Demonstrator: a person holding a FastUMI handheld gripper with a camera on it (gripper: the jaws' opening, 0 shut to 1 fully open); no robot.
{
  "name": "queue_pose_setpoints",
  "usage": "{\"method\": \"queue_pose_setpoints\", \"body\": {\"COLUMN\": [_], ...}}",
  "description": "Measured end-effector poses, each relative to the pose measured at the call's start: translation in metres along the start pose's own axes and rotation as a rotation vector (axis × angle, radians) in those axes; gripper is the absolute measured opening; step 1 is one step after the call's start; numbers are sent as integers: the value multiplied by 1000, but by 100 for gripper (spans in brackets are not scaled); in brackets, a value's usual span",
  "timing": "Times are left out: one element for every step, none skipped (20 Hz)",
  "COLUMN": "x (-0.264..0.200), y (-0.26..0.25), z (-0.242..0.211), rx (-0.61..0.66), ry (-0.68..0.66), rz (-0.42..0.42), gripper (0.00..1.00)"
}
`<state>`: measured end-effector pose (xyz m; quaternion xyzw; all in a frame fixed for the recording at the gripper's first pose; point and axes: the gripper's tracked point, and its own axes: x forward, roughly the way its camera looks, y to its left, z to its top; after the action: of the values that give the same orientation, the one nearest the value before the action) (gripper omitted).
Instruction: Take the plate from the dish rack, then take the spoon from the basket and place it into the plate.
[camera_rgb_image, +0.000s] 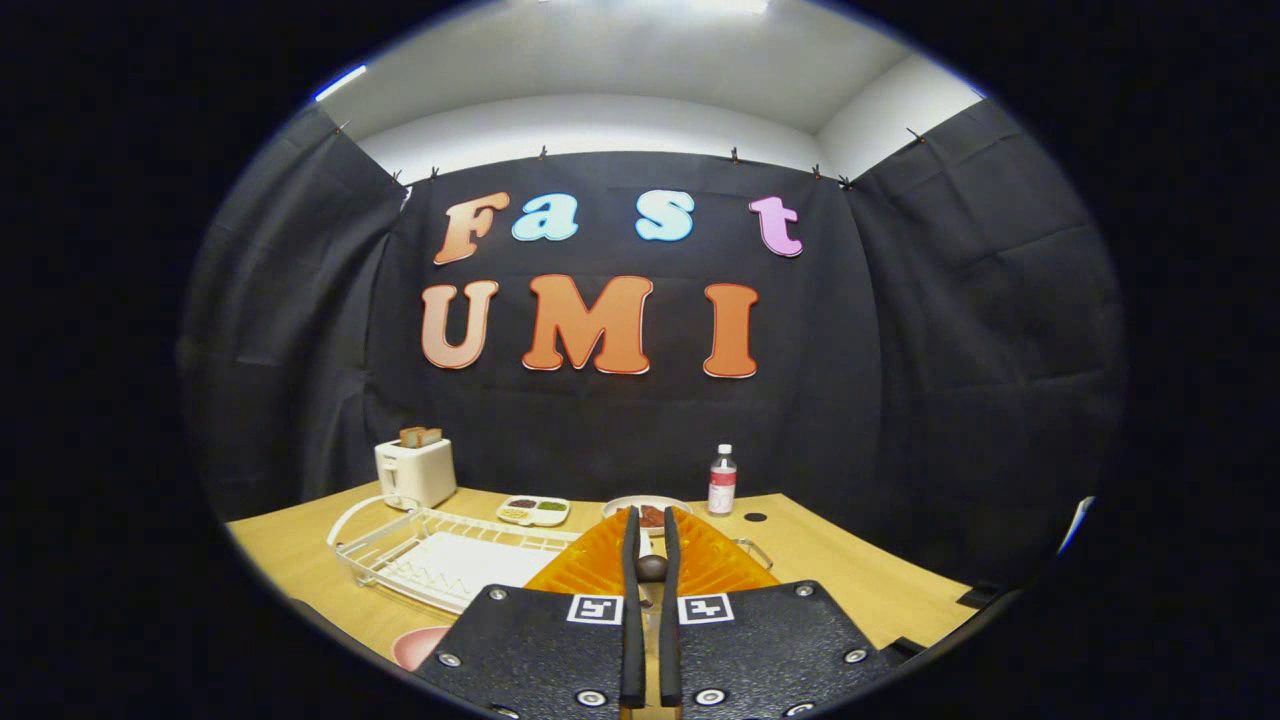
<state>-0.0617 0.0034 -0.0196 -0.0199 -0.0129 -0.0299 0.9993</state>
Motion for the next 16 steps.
{"method": "queue_pose_setpoints", "body": {"x": [-9, -15, -22, -29, -35, -40, -45, -47, -49, -51, -53, -53, -54, -52, -51, -49], "y": [9, 17, 27, 36, 44, 49, 56, 62, 68, 73, 79, 83, 87, 91, 96, 101], "z": [-4, -12, -20, -27, -35, -40, -45, -51, -56, -62, -68, -72, -75, -78, -82, -85], "rx": [14, 30, 45, 57, 67, 74, 80, 87, 94, 102, 108, 110, 113, 111, 111, 112], "ry": [8, 20, 37, 51, 64, 69, 69, 71, 73, 76, 78, 79, 75, 74, 71, 67], "rz": [24, 46, 67, 88, 104, 117, 127, 133, 141, 148, 152, 158, 161, 168, 174, 181], "gripper": [6, 6, 6, 6, 6, 6, 6, 6, 6, 6, 6, 6, 6, 6, 6, 6]}}
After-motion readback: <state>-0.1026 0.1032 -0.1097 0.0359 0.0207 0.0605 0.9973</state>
